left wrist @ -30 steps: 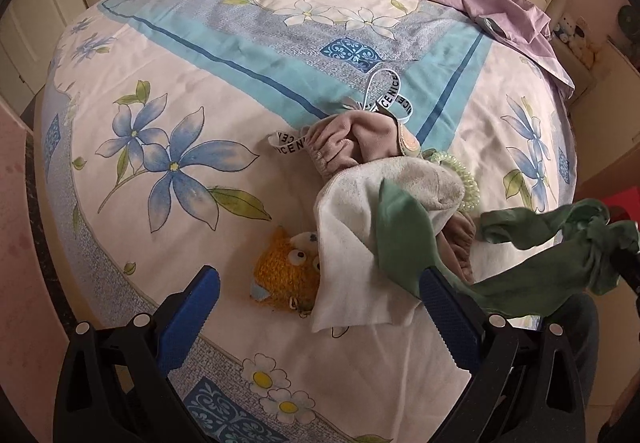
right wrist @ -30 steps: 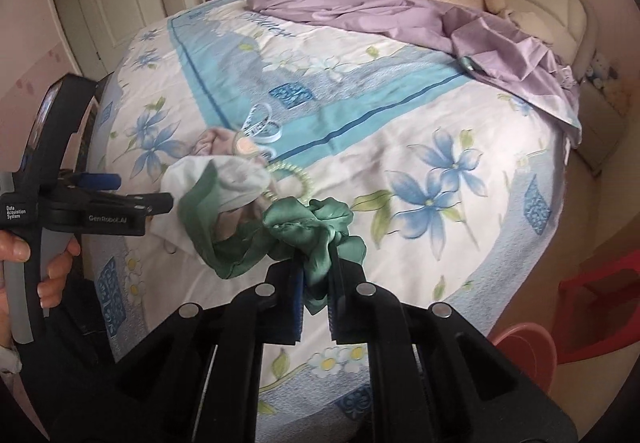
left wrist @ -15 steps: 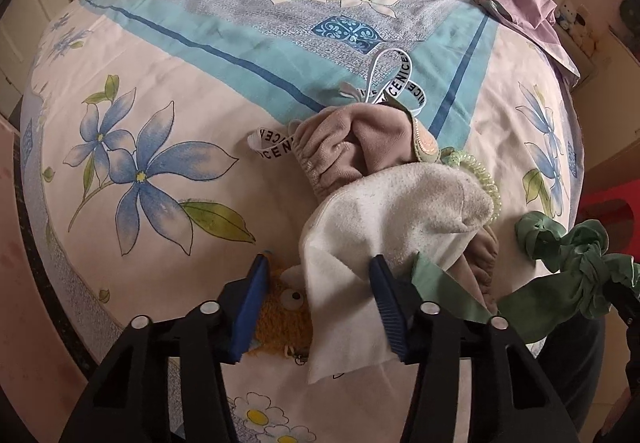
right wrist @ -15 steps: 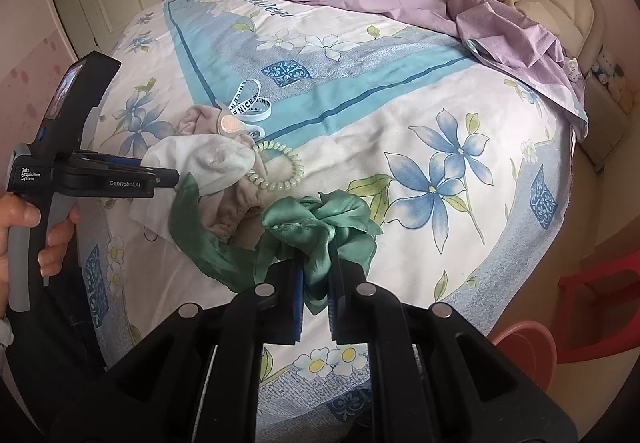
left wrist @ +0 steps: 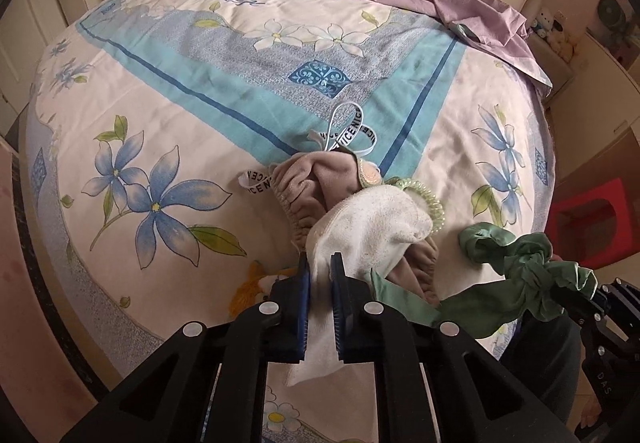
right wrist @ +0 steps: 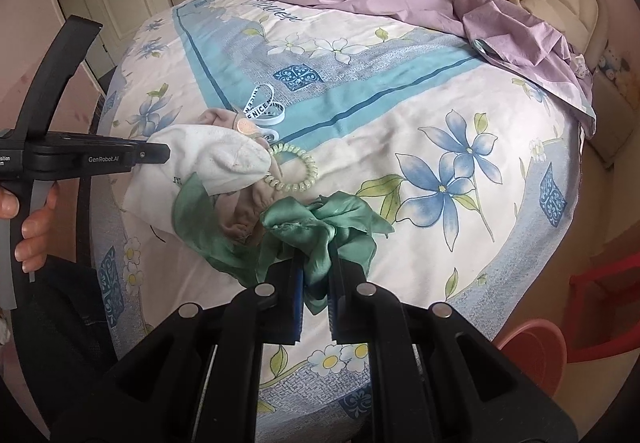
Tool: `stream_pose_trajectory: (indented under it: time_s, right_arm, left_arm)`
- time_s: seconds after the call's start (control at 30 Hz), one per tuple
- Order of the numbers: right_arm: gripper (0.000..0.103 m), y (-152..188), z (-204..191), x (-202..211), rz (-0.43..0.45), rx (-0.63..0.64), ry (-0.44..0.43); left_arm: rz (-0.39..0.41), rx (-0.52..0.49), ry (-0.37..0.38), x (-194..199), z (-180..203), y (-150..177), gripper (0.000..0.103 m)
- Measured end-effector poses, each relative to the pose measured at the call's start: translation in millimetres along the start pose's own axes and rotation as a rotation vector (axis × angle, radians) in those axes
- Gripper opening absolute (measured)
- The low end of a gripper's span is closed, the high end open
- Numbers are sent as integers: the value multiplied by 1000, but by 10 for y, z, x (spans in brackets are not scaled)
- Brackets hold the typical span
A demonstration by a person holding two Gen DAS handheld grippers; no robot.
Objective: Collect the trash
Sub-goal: 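Carry the green cloth and white cloth in both tools over the pink bucket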
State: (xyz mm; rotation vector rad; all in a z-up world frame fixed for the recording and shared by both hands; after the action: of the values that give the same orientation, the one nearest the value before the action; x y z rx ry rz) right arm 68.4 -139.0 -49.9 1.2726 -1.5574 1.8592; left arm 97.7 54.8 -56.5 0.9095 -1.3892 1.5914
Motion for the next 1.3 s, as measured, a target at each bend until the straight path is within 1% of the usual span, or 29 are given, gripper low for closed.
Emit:
stream_pose_trajectory:
  time_s: [0.23, 0.33, 0.47, 0.7, 0.87, 1.1, 1.3]
  right_arm:
    - [9, -50, 66, 345, 62, -13, -7]
    - [9, -22, 122, 527, 87, -19, -2]
    - [9, 64, 208, 725, 104, -23, 10]
    - [9, 296, 409, 931, 90, -30, 41]
    - [9, 456, 626, 1016, 80, -60, 69]
    - [9, 613, 980, 1112, 85, -132, 105]
    - [9, 634, 1297, 1171, 111, -190, 133]
  left_arm:
    - [53, -30, -23, 449, 183, -40, 11]
    - [55, -56, -35, 588, 314, 28, 11]
    - [44, -103, -42, 679, 536, 170, 11]
    - [15, -173, -6, 671, 977, 415, 11]
    - [0, -219, 16, 628, 1275, 513, 11]
    - [-15, -286, 34, 545, 1711, 528, 11]
    - [-23, -336, 42, 472, 2050, 483, 11]
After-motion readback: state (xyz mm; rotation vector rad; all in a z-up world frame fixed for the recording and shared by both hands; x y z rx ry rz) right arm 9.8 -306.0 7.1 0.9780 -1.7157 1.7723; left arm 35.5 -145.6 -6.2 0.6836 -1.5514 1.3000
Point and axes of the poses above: each gripper's, at about its wrist camera, not at the fingertips, and x roughly against the way its jaws point, z to its right, y to its underside, the point moved 4 cm from there along -x, roughly the way its jaws point, and after that the axes turned 2 degrees about y, right-handed, at the moved point
